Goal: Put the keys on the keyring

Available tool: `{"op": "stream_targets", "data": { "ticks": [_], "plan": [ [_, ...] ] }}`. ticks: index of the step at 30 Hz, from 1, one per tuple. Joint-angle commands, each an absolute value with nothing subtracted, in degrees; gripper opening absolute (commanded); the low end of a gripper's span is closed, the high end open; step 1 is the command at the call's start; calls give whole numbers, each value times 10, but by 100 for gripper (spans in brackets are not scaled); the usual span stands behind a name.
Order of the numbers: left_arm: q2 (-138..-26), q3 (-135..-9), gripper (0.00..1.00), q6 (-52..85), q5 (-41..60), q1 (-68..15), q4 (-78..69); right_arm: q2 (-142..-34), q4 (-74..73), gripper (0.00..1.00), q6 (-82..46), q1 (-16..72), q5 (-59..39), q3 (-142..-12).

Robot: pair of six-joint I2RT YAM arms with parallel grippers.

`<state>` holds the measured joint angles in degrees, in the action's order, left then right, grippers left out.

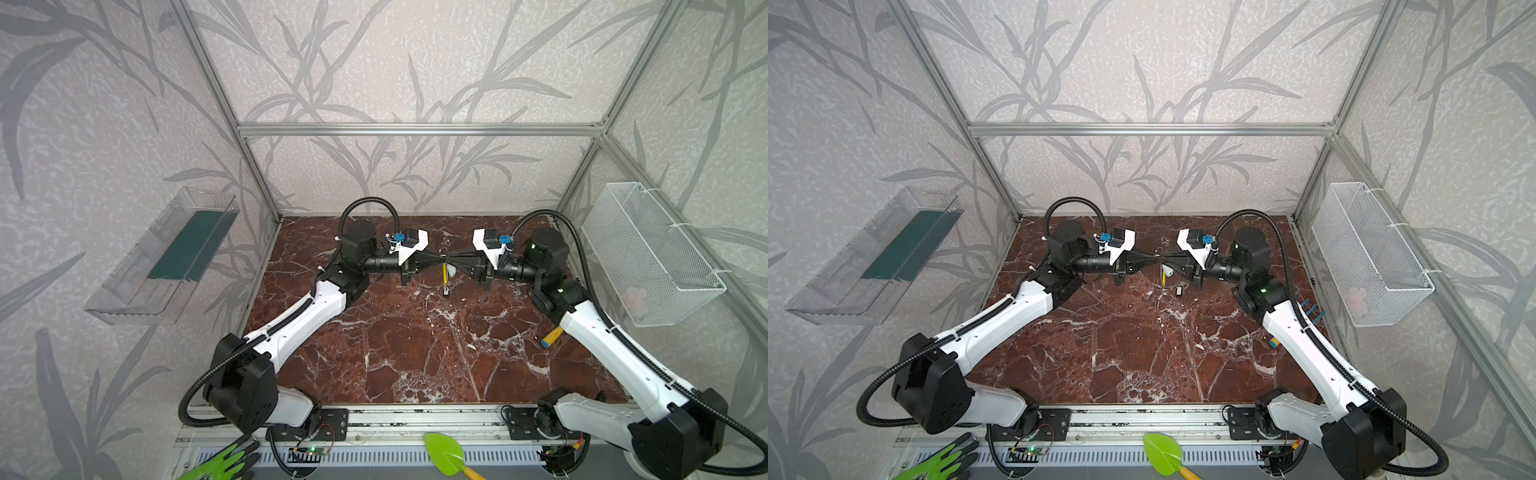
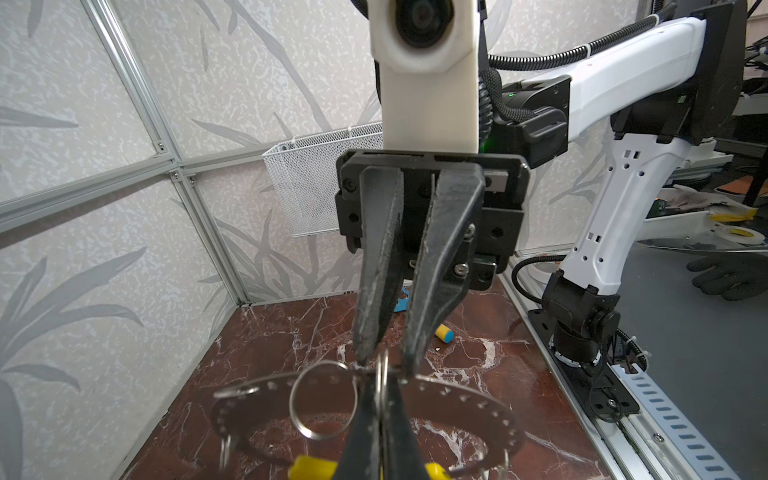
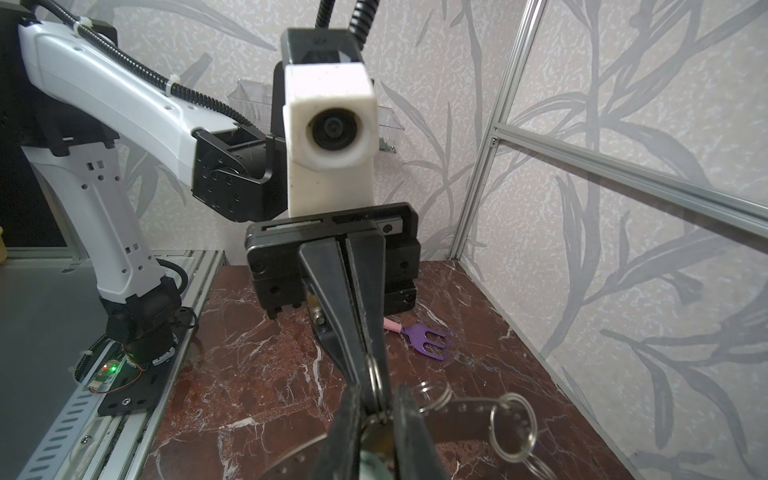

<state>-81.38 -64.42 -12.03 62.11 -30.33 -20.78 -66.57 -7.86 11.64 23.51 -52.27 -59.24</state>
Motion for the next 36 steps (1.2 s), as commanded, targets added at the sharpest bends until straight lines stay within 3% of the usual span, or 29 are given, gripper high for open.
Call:
{"op": "stream_targets", "data": {
  "ticks": [1, 9, 11, 15, 25, 36],
  "plan": [
    [-810, -671, 0, -139, 644, -307, -202, -671, -77, 11, 114, 233, -538, -613],
    [-807, -681, 0, -180, 632, -307, -152, -674, -52, 0, 128, 233, -543, -619],
    [-800, -687, 16, -217, 605, -307, -106, -672, -19, 0, 145, 233, -527, -627],
    [-785, -708, 30, -306, 545, -308, 1, -676, 71, 0, 179, 233, -503, -655],
    [-790, -750, 25, -370, 509, -327, 99, -695, 170, 0, 216, 242, -467, -691],
    [-818, -777, 18, -392, 487, -341, 154, -686, 144, 0, 212, 248, -466, -687]
  ]
}}
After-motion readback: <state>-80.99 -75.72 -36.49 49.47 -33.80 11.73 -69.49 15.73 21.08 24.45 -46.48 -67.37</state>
